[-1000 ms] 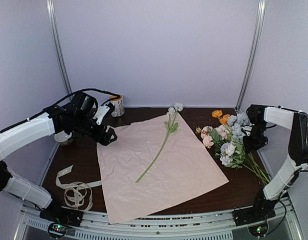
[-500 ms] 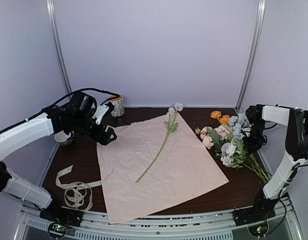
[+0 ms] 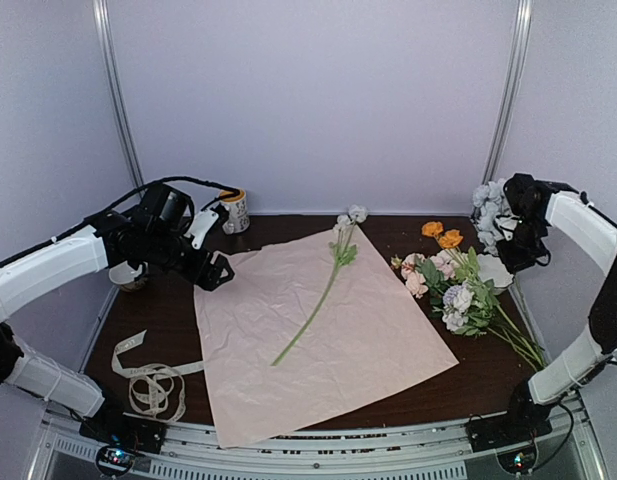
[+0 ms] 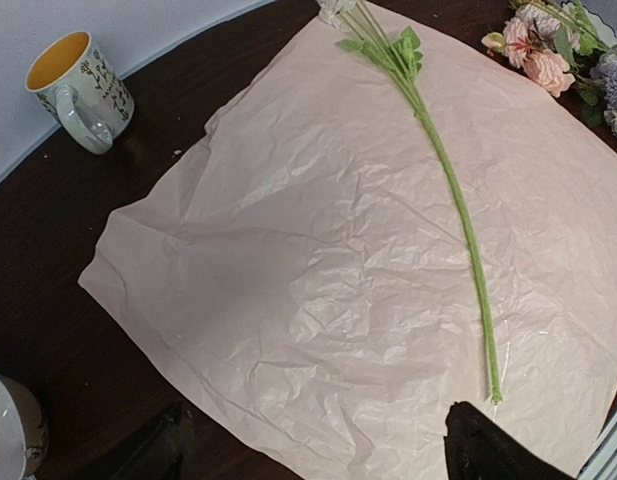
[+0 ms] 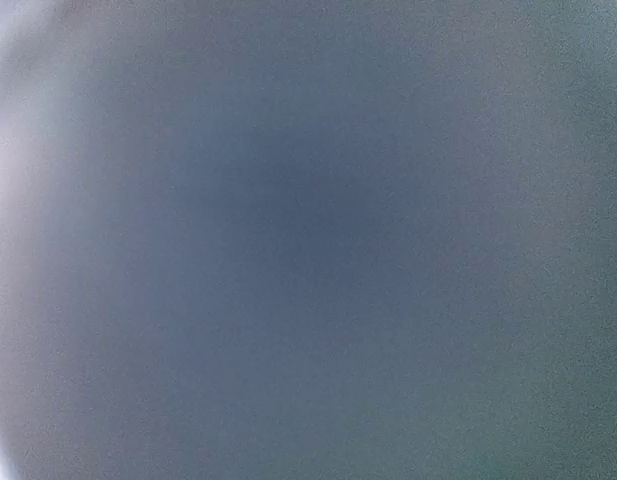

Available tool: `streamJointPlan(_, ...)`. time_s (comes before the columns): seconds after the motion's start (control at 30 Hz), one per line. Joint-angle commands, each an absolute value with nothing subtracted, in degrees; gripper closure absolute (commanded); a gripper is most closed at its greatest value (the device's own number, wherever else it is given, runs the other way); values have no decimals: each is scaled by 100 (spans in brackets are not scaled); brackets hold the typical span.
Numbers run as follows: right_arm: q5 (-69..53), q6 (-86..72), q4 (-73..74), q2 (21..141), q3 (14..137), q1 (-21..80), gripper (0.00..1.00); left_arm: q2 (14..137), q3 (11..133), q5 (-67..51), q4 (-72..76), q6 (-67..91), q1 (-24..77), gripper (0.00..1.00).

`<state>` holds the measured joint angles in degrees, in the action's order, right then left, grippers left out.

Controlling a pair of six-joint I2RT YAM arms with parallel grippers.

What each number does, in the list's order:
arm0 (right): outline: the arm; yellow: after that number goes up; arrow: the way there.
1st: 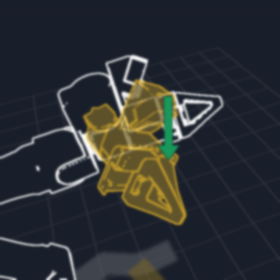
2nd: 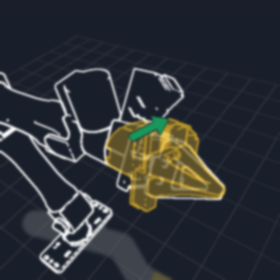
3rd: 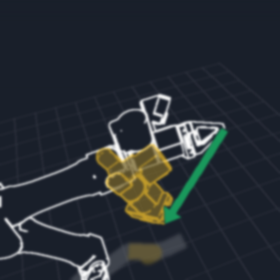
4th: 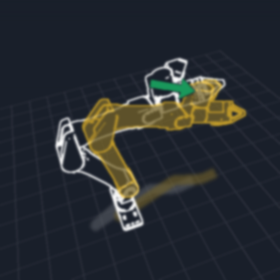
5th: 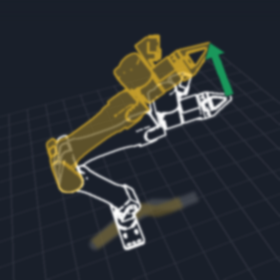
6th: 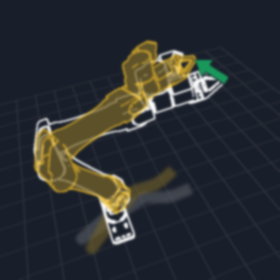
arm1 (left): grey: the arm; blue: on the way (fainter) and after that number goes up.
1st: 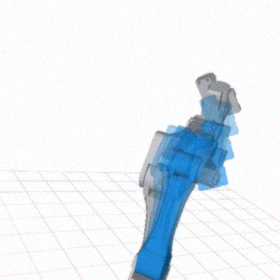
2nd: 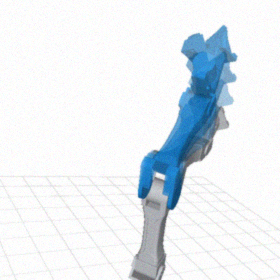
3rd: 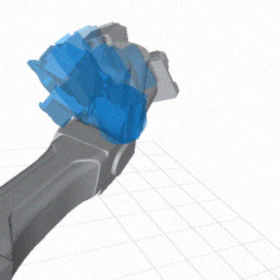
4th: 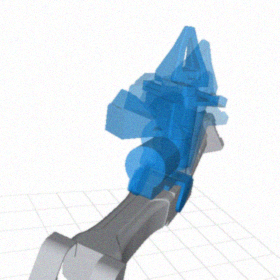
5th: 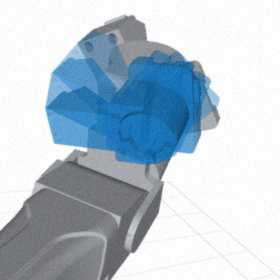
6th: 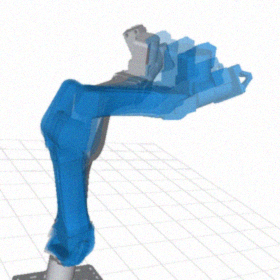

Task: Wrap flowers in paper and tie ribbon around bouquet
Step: Pick up the fake flower from the corner of the board, then pass from the right arm to the left

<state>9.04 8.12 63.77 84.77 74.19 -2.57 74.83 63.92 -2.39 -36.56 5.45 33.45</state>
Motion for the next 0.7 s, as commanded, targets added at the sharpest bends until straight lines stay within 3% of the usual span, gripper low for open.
streamJointPlan(0.0, 320, 601, 6689, 7880, 8456, 640, 100, 7461, 6304, -390, -3408, 477, 3354, 11)
streamJointPlan(0.1, -1766, 137, 5886, 7541, 8939, 1716, 100, 7292, 6149, -842, -3019, 433, 3352, 12)
streamJointPlan(0.2, -3183, -1179, 3501, 7173, 8346, 2632, 100, 6996, 5881, -1683, -2334, 411, 3356, 15)
streamJointPlan(0.37, -3503, -2322, 290, 7738, 7799, 4040, 100, 6461, 5469, -3452, -637, 632, 3465, 19)
streamJointPlan(0.47, -3811, -2780, -798, 8493, 8069, 4611, 100, 6415, 5475, -3921, -115, 553, 3762, 15)
streamJointPlan(0.67, -4081, -3065, -995, 9356, 8665, 4964, 100, 6946, 5992, -4270, -302, 569, 3876, 17)
